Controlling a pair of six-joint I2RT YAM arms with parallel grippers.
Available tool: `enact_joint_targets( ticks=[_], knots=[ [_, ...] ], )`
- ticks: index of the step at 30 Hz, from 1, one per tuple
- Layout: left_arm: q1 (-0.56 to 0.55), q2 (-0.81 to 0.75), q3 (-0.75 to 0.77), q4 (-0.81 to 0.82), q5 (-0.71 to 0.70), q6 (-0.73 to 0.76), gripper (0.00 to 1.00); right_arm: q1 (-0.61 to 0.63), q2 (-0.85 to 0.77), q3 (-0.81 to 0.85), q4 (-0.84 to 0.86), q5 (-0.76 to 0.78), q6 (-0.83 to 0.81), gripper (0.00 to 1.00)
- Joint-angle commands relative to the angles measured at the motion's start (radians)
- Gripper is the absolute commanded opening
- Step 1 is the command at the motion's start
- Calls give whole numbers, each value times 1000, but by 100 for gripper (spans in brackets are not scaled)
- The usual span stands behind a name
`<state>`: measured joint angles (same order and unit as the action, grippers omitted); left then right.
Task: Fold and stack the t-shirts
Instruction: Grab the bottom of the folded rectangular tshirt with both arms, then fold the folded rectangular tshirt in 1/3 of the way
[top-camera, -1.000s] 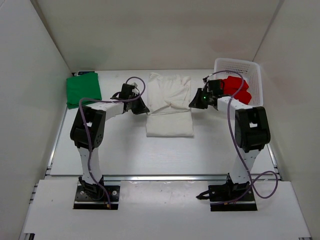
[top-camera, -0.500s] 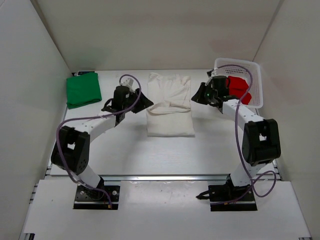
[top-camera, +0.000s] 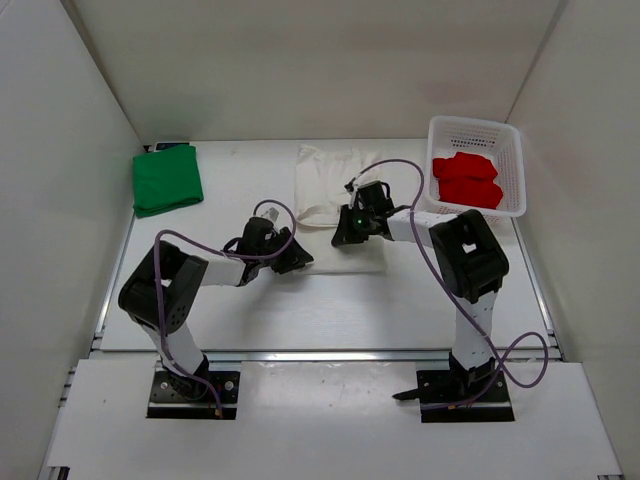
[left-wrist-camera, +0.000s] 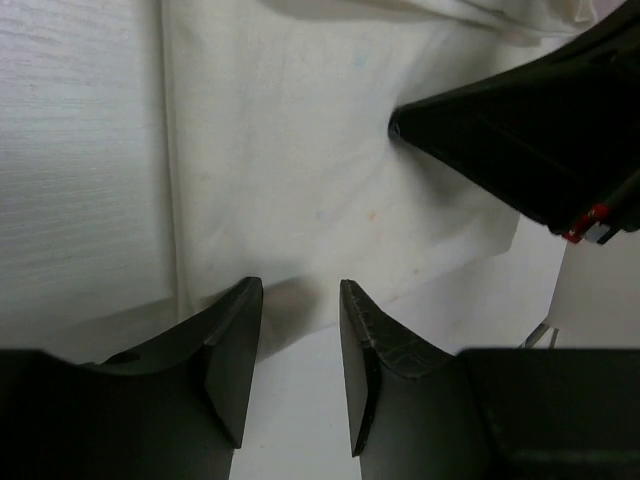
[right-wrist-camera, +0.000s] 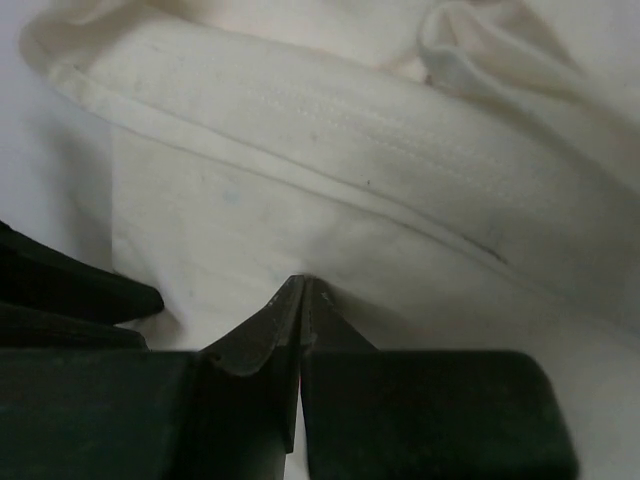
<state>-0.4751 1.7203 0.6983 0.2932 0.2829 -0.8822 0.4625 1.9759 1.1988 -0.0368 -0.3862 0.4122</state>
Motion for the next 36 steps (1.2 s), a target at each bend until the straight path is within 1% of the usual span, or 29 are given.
enact_joint_targets(
  ticks=[1,4,6,7,8,10,11,12,13,14,15,17,18,20,21,22,23,24,25,26,27,29,30,33,34,35,36],
  knots=[
    [-5,-34,-57,29,9,-5,48,-4,37,82,48,10,-4,0],
    [-17,-53,-80,11,-7,15,48,-30,113,154,58,44,-4,0],
    [-8,-65,-101,4,-5,20,47,-47,168,234,90,67,-1,0],
    [-7,-77,-102,6,-1,19,48,-65,190,287,112,85,8,0],
    [-13,-82,-108,-5,-4,25,48,-79,216,324,91,96,14,0],
    [-5,-114,-109,-12,9,28,50,-96,264,491,37,90,17,0],
    [0,-125,-106,-26,13,31,51,-100,265,527,-22,83,1,0],
    [-3,-148,-94,-34,12,37,55,-99,249,566,-41,84,-4,0],
    [-2,-172,-77,-49,22,46,57,-94,207,565,-70,104,-30,0],
    [1,-191,-69,-72,27,54,59,-82,183,520,-77,110,-42,0],
    [3,-200,-54,-103,39,66,60,-85,114,492,-69,116,-49,0],
    [18,-226,-60,-132,41,78,61,-84,-30,324,-46,119,-36,0],
    [32,-235,-66,-138,45,83,60,-90,-73,270,-22,104,-27,0],
    [41,-258,-112,-143,22,83,60,-107,-219,46,30,72,25,0],
    [56,-260,-127,-138,13,83,61,-116,-253,-12,81,76,40,0],
    [59,-260,-150,-126,13,71,61,-125,-314,-125,133,66,69,0],
    [73,-255,-167,-123,24,63,61,-134,-372,-222,147,61,80,0],
    [82,-252,-172,-115,30,61,62,-156,-390,-304,164,52,92,1],
    [81,-246,-178,-111,27,61,63,-163,-438,-339,170,44,99,4],
    [84,-232,-175,-108,27,58,63,-183,-483,-413,187,46,102,7],
    [82,-225,-175,-100,24,58,64,-200,-509,-445,190,56,114,12],
    [79,-209,-165,-82,29,43,67,-237,-569,-563,245,41,131,14],
    [76,-191,-158,-75,30,42,68,-254,-569,-602,268,9,134,14],
    [59,-162,-135,-85,18,46,69,-265,-542,-617,233,-3,111,14],
    [58,-157,-132,-83,10,51,68,-262,-532,-625,236,-2,109,16],
    [55,-147,-135,-75,6,46,65,-263,-537,-643,239,6,106,19],
    [55,-139,-138,-77,4,40,65,-257,-549,-668,242,19,111,28]
  ],
)
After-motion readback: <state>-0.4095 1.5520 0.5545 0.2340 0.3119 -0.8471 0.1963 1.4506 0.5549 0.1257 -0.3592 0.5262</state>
